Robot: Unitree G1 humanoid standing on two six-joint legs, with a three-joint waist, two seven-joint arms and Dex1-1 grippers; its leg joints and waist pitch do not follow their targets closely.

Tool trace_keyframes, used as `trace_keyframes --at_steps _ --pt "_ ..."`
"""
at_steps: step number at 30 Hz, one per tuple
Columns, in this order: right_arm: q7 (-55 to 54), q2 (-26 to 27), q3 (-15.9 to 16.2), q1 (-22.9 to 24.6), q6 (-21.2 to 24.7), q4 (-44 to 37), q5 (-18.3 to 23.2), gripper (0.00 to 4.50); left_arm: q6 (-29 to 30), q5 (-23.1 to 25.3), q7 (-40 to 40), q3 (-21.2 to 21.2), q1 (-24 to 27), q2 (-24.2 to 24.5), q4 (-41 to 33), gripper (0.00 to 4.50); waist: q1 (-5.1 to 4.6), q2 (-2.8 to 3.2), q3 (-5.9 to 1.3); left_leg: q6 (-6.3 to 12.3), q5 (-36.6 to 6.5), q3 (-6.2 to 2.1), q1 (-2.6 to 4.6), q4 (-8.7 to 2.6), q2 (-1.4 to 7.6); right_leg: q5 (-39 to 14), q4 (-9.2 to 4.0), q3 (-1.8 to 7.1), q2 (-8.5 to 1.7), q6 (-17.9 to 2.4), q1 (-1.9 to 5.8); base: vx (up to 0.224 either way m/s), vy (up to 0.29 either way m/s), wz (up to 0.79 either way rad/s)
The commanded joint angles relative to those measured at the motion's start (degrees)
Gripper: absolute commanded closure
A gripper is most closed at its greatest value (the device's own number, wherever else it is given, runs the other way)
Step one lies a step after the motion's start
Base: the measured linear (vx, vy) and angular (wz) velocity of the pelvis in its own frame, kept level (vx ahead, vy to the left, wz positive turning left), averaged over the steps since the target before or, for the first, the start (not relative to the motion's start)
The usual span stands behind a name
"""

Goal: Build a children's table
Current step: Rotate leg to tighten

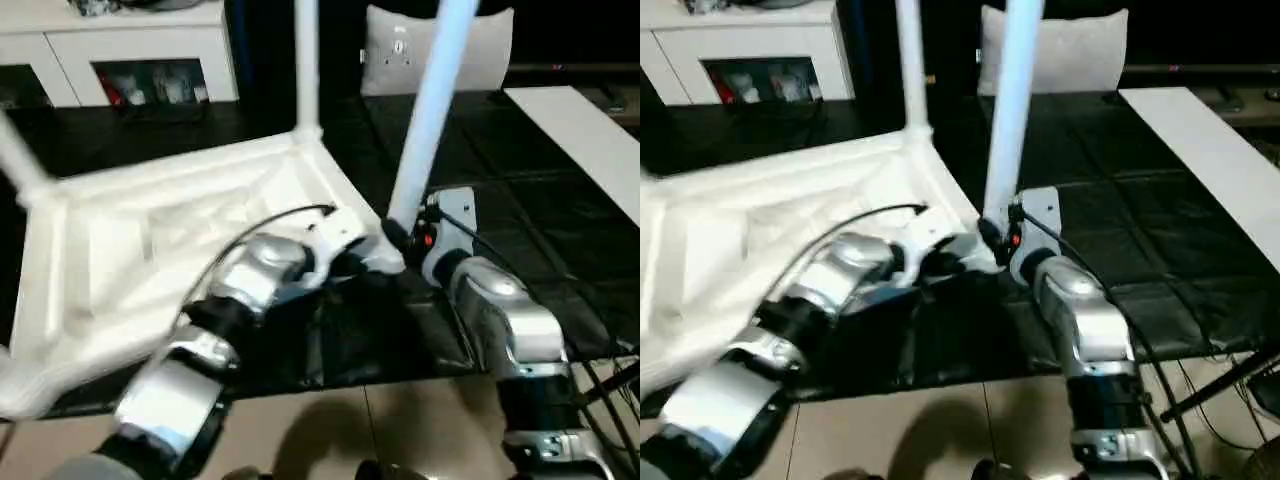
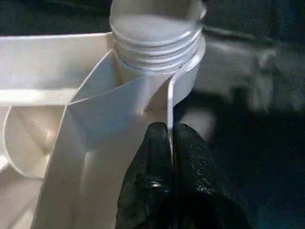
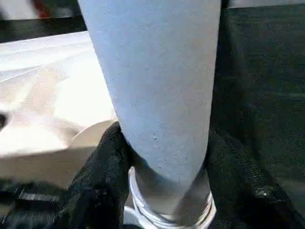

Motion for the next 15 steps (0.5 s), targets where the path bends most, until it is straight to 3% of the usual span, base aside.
trace_keyframes --at_steps 1,3,6,10,15 --pt "2.3 3.3 5.7 1.3 0.3 -0.3 1.0 1.82 -1.8 -0.6 2.8 0.0 -2.5 -3.3 -1.1 4.50 0.31 -0.15 -4.44 4.42 -5.2 -2.53 -0.14 -3.77 4.37 -17.6 -4.04 4.67 -5.92 0.1 3.61 0.000 0.000 0.00" --pt "2.7 3.3 5.5 2.1 0.2 -1.4 1.0 1.63 -2.3 -0.3 2.5 -0.2 -2.5 -3.0 -1.2 4.50 0.40 -0.10 -4.43 5.58 -3.5 -2.54 -0.30 -3.77 4.49 -14.3 -3.45 4.97 -6.01 -1.3 3.68 0.000 0.000 0.00" --pt "5.5 0.7 4.1 4.3 -1.4 -4.3 2.0 1.37 -4.3 0.8 0.6 -0.9 -2.0 -0.8 -1.4 4.50 0.68 0.06 -4.24 6.18 -3.8 -2.39 -0.10 -3.85 4.51 -14.3 -3.44 5.04 -6.04 -2.4 3.73 0.000 0.000 0.00" --pt "12.8 -5.3 3.5 6.2 -4.1 -6.5 3.6 0.98 -6.1 0.5 -3.8 -1.6 -0.4 1.9 -3.3 4.50 1.31 -0.08 -4.16 6.60 -5.2 -2.31 -0.01 -3.97 4.61 -15.5 -3.53 5.07 -6.07 -1.4 3.93 0.000 0.000 0.00" --pt "24.3 -13.1 1.5 8.1 -6.9 -7.2 6.3 0.58 -8.9 0.0 -10.6 -2.8 2.3 6.0 -5.8 4.50 1.34 -0.18 -3.92 6.32 -6.8 -2.18 -0.09 -3.93 4.35 -19.6 -4.16 4.95 -6.07 0.3 3.94 0.000 0.000 0.00"
